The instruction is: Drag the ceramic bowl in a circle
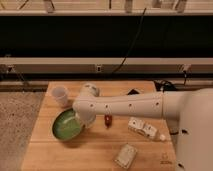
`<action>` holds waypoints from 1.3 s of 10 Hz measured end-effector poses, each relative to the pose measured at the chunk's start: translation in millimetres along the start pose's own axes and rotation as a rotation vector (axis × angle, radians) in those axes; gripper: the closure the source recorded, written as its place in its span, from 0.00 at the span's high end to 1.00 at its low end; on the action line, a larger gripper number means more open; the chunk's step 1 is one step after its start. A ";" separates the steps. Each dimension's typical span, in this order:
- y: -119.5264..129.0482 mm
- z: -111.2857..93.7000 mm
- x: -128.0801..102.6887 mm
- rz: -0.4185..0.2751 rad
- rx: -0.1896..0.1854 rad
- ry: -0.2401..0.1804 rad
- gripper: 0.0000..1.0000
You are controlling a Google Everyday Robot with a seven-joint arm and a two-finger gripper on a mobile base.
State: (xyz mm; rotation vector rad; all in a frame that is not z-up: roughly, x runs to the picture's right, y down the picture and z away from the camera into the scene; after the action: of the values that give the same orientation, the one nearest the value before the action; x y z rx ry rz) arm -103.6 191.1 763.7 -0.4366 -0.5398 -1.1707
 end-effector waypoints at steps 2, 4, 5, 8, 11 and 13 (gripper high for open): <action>2.8 -1.2 4.2 0.014 0.007 0.000 0.03; 0.2 -1.6 5.2 0.019 0.013 -0.002 0.03; 0.7 -2.0 5.7 0.025 0.014 -0.003 0.03; 9.5 -6.1 2.5 0.042 0.019 -0.005 0.03; 12.9 -8.2 -3.9 0.054 0.025 -0.007 0.03; 15.2 -8.6 -10.3 0.057 0.023 -0.010 0.03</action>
State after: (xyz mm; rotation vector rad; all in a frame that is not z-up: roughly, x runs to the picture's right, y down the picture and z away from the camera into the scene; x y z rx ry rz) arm -90.8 198.8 749.9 -0.4358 -0.5457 -1.1068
